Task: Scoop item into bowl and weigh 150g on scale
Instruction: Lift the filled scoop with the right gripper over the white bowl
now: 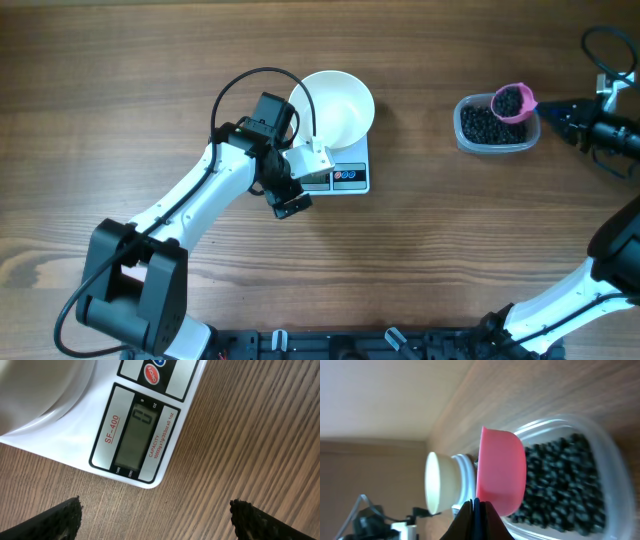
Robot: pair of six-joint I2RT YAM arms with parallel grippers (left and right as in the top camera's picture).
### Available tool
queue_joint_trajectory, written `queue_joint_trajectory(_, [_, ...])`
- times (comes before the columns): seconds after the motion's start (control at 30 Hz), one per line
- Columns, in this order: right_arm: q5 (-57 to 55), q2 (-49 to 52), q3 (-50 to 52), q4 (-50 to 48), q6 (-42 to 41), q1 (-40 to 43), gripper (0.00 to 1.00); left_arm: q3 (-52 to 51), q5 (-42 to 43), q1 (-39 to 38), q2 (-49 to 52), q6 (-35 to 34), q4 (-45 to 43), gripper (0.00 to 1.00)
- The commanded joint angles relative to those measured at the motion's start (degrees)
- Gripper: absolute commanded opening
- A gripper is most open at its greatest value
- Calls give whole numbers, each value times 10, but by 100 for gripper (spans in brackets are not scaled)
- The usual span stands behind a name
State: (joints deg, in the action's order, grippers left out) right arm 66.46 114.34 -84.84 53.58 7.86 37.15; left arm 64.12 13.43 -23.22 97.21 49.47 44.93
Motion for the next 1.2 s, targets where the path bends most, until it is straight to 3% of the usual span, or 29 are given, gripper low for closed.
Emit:
queue_joint_trajectory(0.0, [101,8,2,0,16,0,4,-3,11,2,5,11,0,100])
queue_joint_trajectory(0.13, [185,8,2,-1,15,-17,4,-3,11,2,5,11,0,100])
queue_joint_trajectory(0.33, [185,8,-3,-21,3,-114,4,-3,11,2,5,11,0,100])
queue_joint_trajectory(0.6, [159,-2,-4,-217,-145,-278,4,-3,11,2,5,11,0,100])
queue_joint_trajectory(0.77, [154,-2,-4,-302,-160,-346,4,-3,11,2,5,11,0,100])
queue_joint_trajectory(1.17, [2,-2,-4,-304,-155,-415,4,-3,11,2,5,11,0,100])
